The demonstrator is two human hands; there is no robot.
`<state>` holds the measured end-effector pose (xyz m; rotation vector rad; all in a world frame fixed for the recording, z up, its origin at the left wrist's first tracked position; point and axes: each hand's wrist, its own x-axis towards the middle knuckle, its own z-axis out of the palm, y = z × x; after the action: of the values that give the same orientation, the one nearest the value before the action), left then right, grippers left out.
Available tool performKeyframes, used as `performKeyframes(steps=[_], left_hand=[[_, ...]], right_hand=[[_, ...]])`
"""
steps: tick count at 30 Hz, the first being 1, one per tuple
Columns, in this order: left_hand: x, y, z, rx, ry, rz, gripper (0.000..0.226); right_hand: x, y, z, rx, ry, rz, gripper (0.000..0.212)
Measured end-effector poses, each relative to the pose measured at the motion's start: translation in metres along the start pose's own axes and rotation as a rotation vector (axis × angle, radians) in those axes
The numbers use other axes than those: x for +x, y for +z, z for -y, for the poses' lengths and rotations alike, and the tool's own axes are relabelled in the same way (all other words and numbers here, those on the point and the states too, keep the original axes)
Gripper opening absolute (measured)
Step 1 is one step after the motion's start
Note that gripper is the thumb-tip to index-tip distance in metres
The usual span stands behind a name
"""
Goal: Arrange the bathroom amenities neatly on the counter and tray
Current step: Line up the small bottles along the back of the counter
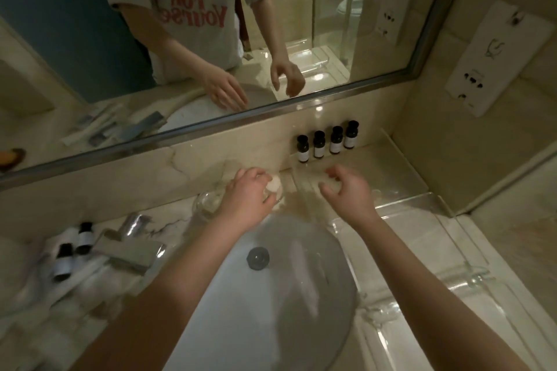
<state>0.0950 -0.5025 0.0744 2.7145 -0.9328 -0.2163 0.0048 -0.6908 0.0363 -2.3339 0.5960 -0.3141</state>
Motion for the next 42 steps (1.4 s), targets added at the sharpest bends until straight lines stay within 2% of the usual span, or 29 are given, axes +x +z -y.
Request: performKeyframes(steps=[6, 9, 12, 17, 24, 28, 31, 36, 42], left_hand=[[-0.090, -0.011, 0.055, -0.003, -0.121, 0.091, 0.039], [-0.138, -0.018, 0.098, -0.087, -0.212, 0.139, 0.042], [-0.179, -0.025, 0.135, -0.165, -0.225, 0.140, 0.041], [-0.218, -0.042, 0.191, -0.114, -0.271, 0.046, 0.032], [-0.249, -0.067, 0.308, -0.068, -0.565, 0.093, 0.039], [-0.242, -0.071, 0.367, -0.069, -0.667, 0.093, 0.036], [-0.222, -0.068, 0.392, -0.053, -0.713, 0.107, 0.047], [-0.186, -0.049, 0.412, -0.051, -0.679, 0.074, 0.052], [-0.171, -0.022, 0.425, -0.033, -0.745, 0.093, 0.046]], right_hand=[[-0.063, 0.038, 0.075, -0.109, -0.201, 0.301, 0.035], [-0.088, 0.067, 0.114, -0.112, -0.229, 0.455, 0.032], [-0.106, 0.102, 0.154, -0.114, -0.298, 0.584, 0.029], [-0.127, 0.153, 0.220, -0.103, -0.411, 0.669, 0.026], [-0.133, 0.222, 0.294, -0.129, -0.507, 0.732, 0.015], [-0.115, 0.267, 0.330, -0.195, -0.496, 0.770, 0.042], [-0.095, 0.303, 0.355, -0.227, -0.424, 0.784, 0.049], [-0.065, 0.364, 0.379, -0.259, -0.319, 0.719, 0.039], [-0.034, 0.407, 0.382, -0.324, -0.098, 0.807, 0.028]])
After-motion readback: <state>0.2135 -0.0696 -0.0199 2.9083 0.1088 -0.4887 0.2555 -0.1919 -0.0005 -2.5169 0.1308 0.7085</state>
